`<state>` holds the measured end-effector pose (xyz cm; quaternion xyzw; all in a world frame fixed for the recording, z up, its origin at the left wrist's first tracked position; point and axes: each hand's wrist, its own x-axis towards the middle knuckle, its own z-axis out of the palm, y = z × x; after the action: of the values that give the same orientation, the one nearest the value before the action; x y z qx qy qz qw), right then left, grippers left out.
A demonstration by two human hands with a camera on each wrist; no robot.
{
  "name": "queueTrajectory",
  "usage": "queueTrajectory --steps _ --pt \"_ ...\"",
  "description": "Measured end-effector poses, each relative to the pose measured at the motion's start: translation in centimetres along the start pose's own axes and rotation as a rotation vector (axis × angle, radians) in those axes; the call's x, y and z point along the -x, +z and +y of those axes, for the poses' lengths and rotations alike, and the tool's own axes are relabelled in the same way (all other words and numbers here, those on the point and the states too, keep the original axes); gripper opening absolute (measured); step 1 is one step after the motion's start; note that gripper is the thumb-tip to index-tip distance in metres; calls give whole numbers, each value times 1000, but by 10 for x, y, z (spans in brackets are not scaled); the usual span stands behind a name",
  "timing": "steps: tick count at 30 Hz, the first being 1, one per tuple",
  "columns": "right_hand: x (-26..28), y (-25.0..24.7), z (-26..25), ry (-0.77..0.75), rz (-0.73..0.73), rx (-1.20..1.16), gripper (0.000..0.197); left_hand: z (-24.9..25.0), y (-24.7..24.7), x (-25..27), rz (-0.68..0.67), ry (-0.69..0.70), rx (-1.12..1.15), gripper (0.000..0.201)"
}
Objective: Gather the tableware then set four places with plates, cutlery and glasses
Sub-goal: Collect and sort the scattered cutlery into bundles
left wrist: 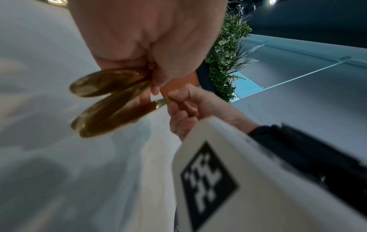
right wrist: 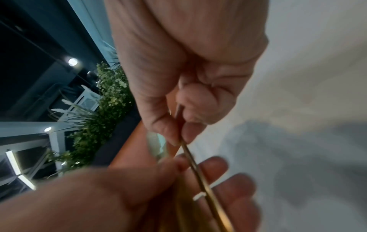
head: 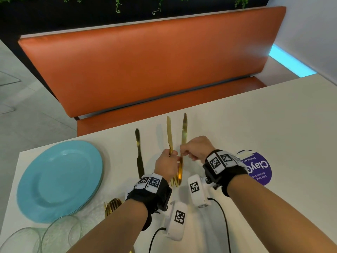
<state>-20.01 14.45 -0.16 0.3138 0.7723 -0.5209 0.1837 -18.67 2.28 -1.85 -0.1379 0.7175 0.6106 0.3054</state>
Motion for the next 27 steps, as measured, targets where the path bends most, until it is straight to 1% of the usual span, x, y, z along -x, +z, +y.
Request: queueTrajectory --steps 2,4,7,9,10,11,12,14,15,17,18,20,22,24,27 --pt "1 10 -7 4 -42 -15 18 1 -2 3 -6 11 -35 17" --pt "1 16 -12 -7 -72 -17 17 2 -5 6 1 15 -25 16" --pt "2 24 -16 -52 -125 -48 9 1 -15 7 42 14 -22 18" --pt "3 28 -18 -85 -176 -110 7 0 -24 5 81 26 -50 22" --pt "3 30 -19 -98 -183 -127 7 1 -28 4 109 36 -72 27" --pt "2 32 -21 -119 -162 -93 7 1 -33 4 140 49 -88 31" --pt "-1 35 -22 -163 -115 30 8 2 -38 3 172 47 -95 35" --pt "-8 43 -26 -304 -14 474 21 2 -49 3 222 13 -96 38" --pt "-11 50 -29 -383 4 719 28 3 -54 3 247 8 -90 39" --pt "-13 68 -36 -586 -33 1106 39 4 -65 2 316 -3 -96 39" --pt "-14 78 -38 -702 -71 1232 45 5 -69 3 354 -16 -97 39" --pt "-18 94 -42 -881 -156 1391 56 4 -77 1 405 -15 -75 36" --pt "-22 104 -43 -937 -218 1508 61 1 -84 0 405 -36 -22 34" --pt "-24 109 -41 -943 -219 1559 54 -4 -90 -4 392 -45 9 36" --pt "-27 105 -36 -923 -159 1553 37 -5 -95 -1 389 -26 23 37"
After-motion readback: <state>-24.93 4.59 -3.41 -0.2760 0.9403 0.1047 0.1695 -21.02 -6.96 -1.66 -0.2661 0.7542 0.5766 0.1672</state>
